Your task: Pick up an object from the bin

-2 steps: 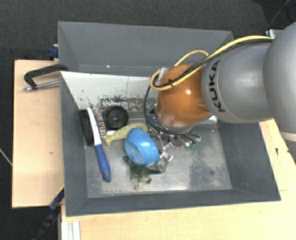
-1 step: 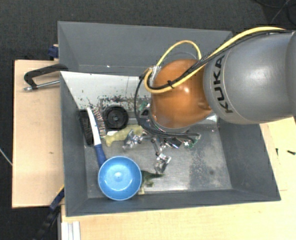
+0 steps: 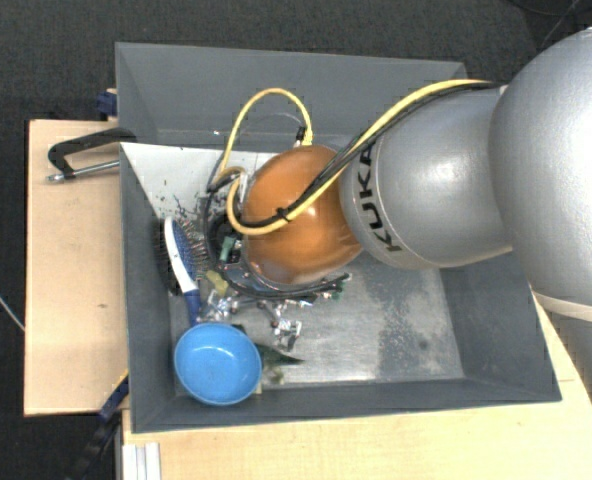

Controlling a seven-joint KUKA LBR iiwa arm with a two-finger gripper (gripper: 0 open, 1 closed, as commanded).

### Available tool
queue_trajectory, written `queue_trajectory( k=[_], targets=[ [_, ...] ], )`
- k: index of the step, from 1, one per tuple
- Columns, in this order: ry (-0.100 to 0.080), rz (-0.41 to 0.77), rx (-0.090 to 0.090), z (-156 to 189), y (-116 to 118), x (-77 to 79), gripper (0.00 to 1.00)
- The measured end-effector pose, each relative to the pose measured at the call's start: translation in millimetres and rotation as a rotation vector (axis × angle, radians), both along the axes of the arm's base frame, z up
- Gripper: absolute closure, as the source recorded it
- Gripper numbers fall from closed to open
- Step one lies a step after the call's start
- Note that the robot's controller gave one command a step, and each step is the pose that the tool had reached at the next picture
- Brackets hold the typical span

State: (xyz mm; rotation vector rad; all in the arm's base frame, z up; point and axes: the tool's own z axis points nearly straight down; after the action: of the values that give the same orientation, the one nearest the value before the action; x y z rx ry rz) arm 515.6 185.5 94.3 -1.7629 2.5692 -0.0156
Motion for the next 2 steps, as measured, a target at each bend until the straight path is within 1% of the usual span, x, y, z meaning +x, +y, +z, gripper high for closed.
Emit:
queue_trajectory(
  k=[1,2],
  targets=[
    [0.008,0.004,0.001,-3.6,0.9,-3.6,1.0],
    [0.022,-0.316,0.004,-21.4,-17.1,-1.6,1.0]
  ],
)
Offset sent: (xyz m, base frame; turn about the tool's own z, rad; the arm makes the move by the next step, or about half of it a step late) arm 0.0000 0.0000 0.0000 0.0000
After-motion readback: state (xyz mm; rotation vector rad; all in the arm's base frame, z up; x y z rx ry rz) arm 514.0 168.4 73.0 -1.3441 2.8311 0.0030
